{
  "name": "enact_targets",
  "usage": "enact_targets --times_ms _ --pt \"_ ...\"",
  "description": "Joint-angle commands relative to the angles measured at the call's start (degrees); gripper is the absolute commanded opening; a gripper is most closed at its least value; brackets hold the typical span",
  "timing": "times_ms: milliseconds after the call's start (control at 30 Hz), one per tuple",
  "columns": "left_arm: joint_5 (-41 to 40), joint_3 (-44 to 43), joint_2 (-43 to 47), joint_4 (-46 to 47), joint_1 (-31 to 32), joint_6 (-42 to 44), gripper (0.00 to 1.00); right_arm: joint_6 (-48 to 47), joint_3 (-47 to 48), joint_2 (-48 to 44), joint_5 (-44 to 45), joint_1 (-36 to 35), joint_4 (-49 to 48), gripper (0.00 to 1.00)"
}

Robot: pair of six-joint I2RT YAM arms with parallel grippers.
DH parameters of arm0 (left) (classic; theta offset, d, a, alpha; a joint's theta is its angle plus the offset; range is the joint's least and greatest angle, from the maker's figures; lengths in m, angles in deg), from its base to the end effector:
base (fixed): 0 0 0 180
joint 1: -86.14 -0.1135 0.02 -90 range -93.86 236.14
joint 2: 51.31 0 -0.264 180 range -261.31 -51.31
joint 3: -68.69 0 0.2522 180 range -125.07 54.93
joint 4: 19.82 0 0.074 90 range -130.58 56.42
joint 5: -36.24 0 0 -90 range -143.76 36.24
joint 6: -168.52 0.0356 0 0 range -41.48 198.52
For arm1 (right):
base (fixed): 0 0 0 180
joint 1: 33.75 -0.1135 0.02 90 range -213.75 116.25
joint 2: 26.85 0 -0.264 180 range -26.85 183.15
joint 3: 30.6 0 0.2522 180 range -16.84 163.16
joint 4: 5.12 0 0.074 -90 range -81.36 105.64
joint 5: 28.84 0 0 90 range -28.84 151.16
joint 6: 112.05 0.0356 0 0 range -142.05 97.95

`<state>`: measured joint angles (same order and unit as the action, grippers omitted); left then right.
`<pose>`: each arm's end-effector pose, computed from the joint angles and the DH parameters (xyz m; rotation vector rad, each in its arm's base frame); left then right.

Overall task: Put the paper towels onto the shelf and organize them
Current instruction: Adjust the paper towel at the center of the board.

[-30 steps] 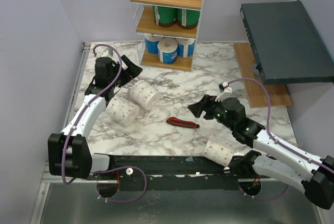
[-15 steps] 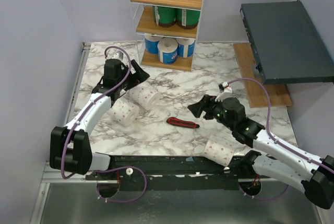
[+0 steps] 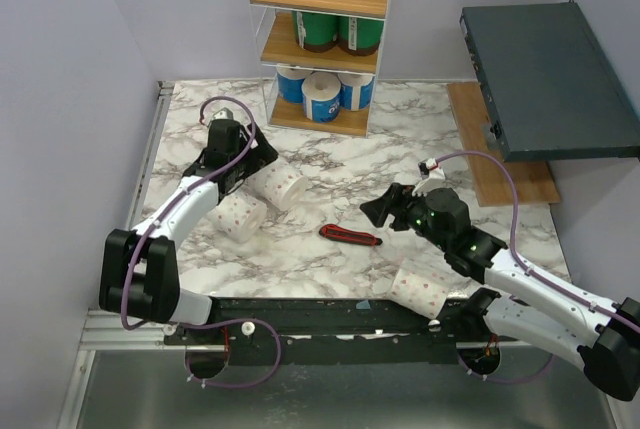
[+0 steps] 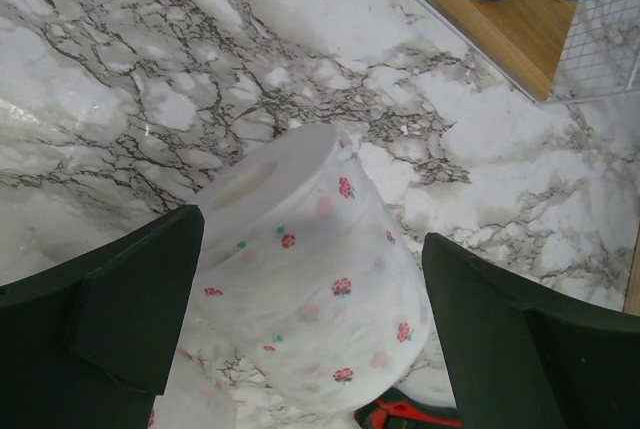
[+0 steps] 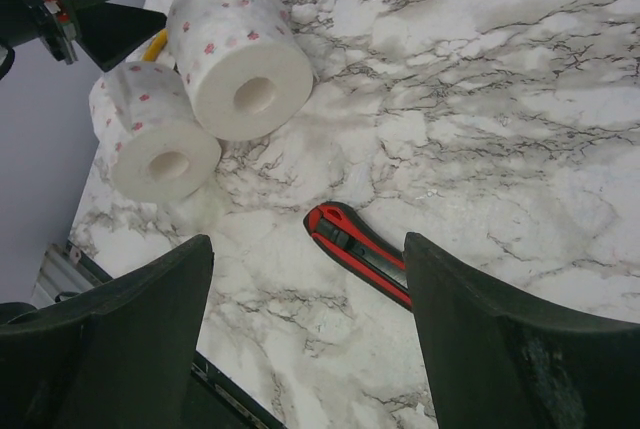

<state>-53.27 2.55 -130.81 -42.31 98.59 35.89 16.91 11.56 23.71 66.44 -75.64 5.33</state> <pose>0.2988 -0.0663 0.2506 -0.5812 2.1743 -0.5405 0.1551 0.1347 0.2452 0.0148 1.9950 0.8548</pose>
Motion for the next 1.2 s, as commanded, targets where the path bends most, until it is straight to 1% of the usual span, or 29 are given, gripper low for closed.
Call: enact_targets --times_ms 0,300,600,767,867,1000,1067,1167 --pt "1.8 -0.5 -3.3 -0.3 0.1 -0.1 0.96 0.1 -1.0 -0.5 0.7 0.1 0.4 0.80" --pt "7.1 3.5 -0.5 3.1 4.4 -2.7 0.91 -0.1 -1.1 -0.7 0.8 0.1 0.4 0.80" --pt "10.5 6.9 3.0 4.7 10.5 -5.3 0.89 0.1 -0.9 -0.6 1.4 0.1 0.3 0.80" --pt "10.6 9.2 6.7 5.3 11.0 -6.3 0.89 -0.4 0.4 -0.4 3.2 0.1 1.5 0.80" --pt "6.4 8.4 10.6 3.8 10.8 -5.6 0.90 -0.2 2.9 -0.3 8.3 0.1 3.2 0.80" --pt "0.6 2.7 14.3 2.1 9.5 -3.3 0.90 0.6 7.7 1.3 17.9 0.1 2.0 0.79" --pt "0.0 -0.9 14.7 2.6 7.7 -2.5 0.90 0.2 10.0 3.5 22.7 0.1 -2.3 0.79" --pt "0.0 -6.2 15.0 2.3 5.8 -2.8 0.90 -3.4 12.8 9.2 28.9 0.1 -13.5 0.77"
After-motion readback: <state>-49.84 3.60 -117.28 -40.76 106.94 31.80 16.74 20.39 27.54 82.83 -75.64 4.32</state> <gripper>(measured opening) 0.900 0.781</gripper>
